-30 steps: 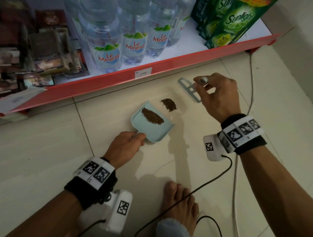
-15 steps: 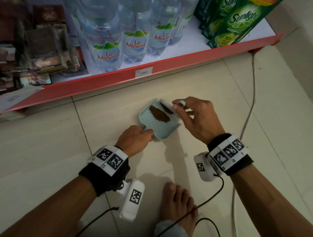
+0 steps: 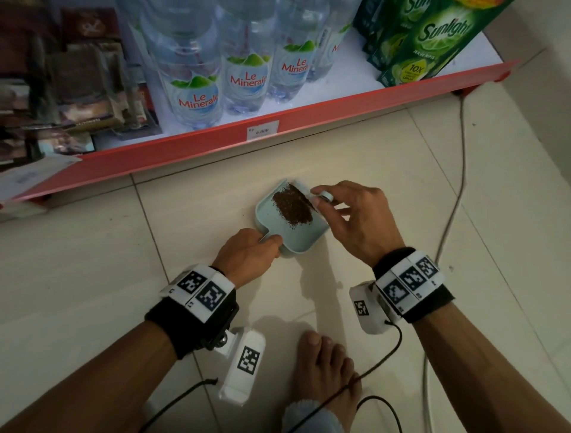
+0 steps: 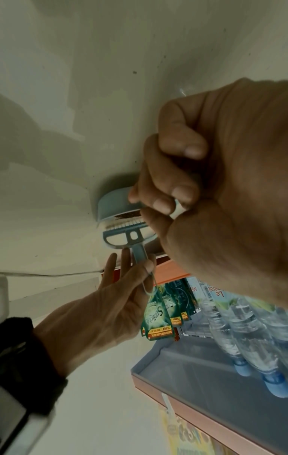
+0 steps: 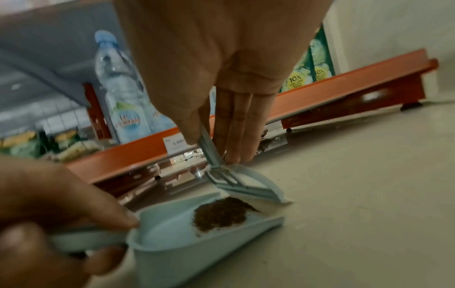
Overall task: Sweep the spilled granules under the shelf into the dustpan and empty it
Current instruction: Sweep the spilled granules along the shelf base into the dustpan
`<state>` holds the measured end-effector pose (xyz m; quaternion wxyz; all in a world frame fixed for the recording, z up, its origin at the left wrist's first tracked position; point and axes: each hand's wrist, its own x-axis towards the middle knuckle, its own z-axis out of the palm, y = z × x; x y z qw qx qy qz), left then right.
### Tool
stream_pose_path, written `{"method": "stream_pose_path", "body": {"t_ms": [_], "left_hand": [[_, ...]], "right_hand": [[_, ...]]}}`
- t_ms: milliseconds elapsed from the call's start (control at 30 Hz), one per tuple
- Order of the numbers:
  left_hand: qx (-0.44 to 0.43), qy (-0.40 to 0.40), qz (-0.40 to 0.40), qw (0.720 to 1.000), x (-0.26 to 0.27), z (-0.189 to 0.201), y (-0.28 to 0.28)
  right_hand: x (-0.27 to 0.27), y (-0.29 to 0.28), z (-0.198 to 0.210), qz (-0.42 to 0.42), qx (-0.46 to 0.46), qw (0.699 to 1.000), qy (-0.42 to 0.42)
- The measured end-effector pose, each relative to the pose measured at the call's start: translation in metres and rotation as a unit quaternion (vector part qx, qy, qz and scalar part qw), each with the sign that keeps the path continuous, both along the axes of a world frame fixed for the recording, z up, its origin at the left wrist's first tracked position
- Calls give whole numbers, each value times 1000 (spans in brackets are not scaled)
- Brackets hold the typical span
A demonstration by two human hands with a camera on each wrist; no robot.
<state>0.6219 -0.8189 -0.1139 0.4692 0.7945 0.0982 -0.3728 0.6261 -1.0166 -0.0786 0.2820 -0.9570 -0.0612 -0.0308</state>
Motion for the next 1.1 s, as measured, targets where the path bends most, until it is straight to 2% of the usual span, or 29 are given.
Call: {"method": "stream_pose_path", "body": {"t_ms": [100,167,300,433,500,600,700,767,833,900,967,1100], "left_hand": [[1,-2,2,1000,-2,-1,3],[0,-1,4,1000,-3,-1,4],[0,4,4,1000,-6,-1,4],[-3,5,1,1000,-6,0,4],[-3,5,-1,1000,-6,1,3],[-1,8,6,1000,-5,0,6],[1,17,12,1000,-5,-1,9],[3,19,11,1000,-6,-2,11],[3,20,13,1000,-6,-3,11],[2,20,16,1000,-5,-4,12],[0,21,17,1000,-5,-3,11],[-4,20,16,1000,-4,-1,11]], "right_hand": [[-6,2,3,-36,97,994,-23],[-7,-1,6,-64,110,990,-67],[-4,-7,7,-105,52,987,-111],[-2,-3,1,-76,-52,994,-67],[-7,4,-2,-38,-43,997,-45],[-18,17,-5,-11,46,999,-14],[-25,22,-4,-27,95,994,-50],[-24,20,-2,-43,86,991,-94],[-19,15,-1,-69,31,990,-121],[-14,10,-3,-88,-34,991,-93],[-14,10,-5,-79,-53,995,-32],[-34,25,-10,-28,22,999,-2]]}}
